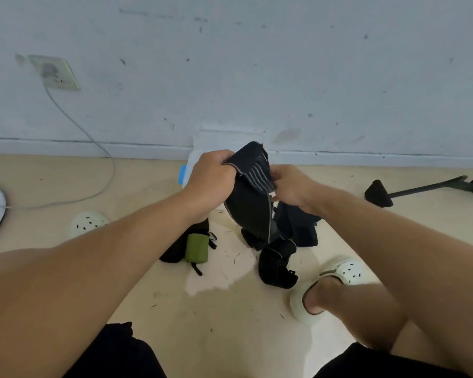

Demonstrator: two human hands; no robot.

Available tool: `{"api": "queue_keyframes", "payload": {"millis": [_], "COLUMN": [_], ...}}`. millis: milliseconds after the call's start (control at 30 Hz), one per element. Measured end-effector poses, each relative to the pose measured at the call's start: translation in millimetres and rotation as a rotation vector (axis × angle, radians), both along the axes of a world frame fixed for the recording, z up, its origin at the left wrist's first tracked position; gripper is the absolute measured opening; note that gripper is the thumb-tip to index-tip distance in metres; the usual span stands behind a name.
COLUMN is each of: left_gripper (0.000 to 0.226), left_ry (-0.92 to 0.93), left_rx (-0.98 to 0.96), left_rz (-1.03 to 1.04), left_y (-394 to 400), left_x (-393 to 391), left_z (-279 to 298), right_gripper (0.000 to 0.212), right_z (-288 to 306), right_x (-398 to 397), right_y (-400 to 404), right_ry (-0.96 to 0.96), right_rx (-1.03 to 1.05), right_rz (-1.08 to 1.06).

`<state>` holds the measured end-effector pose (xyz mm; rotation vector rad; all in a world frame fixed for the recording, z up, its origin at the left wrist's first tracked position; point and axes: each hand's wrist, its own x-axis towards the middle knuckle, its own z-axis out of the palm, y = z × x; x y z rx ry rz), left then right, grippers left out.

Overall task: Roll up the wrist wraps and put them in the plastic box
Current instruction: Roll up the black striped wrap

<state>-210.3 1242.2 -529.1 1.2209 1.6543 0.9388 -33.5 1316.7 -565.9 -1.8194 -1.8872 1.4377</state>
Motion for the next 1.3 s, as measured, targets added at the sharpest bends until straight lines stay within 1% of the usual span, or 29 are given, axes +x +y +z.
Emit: {"api": "queue_keyframes", "payload": {"millis": [100, 133, 200, 233, 300, 333, 400, 433, 500, 600, 700, 767, 900, 967, 1000, 1067, 1133, 1167, 1233, 1300], "left_gripper": [0.027, 0.027, 0.030, 0.031, 0.036, 0.037, 0.036, 0.036, 0.039, 0.036, 0.034, 0.037, 0.060, 0.061, 0.059, 0.058, 0.062, 0.063, 0.065, 0.066], "left_ry": [0.011, 0.048, 0.176, 0.257, 0.430, 0.513, 0.662, 0.702, 0.715, 0.715, 0.753, 0.745, 0.724, 0.715, 0.717, 0.725, 0.738, 0.744, 0.752, 0.766], "left_rx": [-0.001, -0.011, -0.062, -0.104, -0.201, -0.236, -0.262, -0.268, -0.306, -0.374, -0.420, -0.471, -0.603, -0.620, -0.620, -0.620, -0.629, -0.633, -0.640, -0.643], "left_rz": [-0.014, -0.054, -0.228, -0.345, -0.554, -0.618, -0.684, -0.702, -0.739, -0.794, -0.840, -0.863, -0.903, -0.892, -0.888, -0.885, -0.889, -0.888, -0.884, -0.886], "left_y": [0, 0, 1, 0, -2, -3, -3, -2, 3, 9, 11, 11, 10, 11, 11, 14, 16, 18, 20, 20], "left_x": [0, -1, -5, -6, -6, -5, -2, 0, 1, -3, -9, -13, -15, -13, -11, -10, -9, -8, -7, -7], "left_z": [0, 1, 0, -1, -7, -12, -25, -31, -40, -52, -63, -66, -73, -75, -76, -78, -78, -78, -78, -78], "right_gripper": [0.034, 0.033, 0.028, 0.030, 0.043, 0.048, 0.056, 0.059, 0.067, 0.086, 0.101, 0.102, 0.092, 0.092, 0.094, 0.101, 0.101, 0.098, 0.089, 0.081], "right_z": [-39, -56, -92, -109, -138, -149, -168, -179, -205, -249, -269, -277, -287, -287, -288, -288, -288, -287, -285, -286], "right_x": [9, 13, 26, 35, 48, 54, 63, 67, 72, 75, 71, 68, 51, 42, 39, 34, 26, 21, 9, 2], "right_y": [-10, -13, -19, -21, -23, -23, -21, -21, -20, -25, -31, -28, -13, -10, -12, -16, -20, -21, -22, -25], "right_ry": [-0.126, -0.181, -0.277, -0.327, -0.393, -0.413, -0.424, -0.415, -0.391, -0.390, -0.467, -0.526, -0.566, -0.601, -0.627, -0.672, -0.688, -0.696, -0.710, -0.722], "right_rx": [-0.010, -0.013, -0.039, -0.049, -0.083, -0.102, -0.123, -0.135, -0.158, -0.185, -0.201, -0.205, -0.185, -0.152, -0.100, 0.074, 0.280, 0.352, 0.405, 0.421], "right_rz": [0.049, 0.082, 0.104, 0.101, 0.099, 0.105, 0.080, 0.037, -0.044, -0.146, -0.160, -0.148, -0.164, -0.173, -0.161, -0.070, 0.160, 0.290, 0.481, 0.615]}}
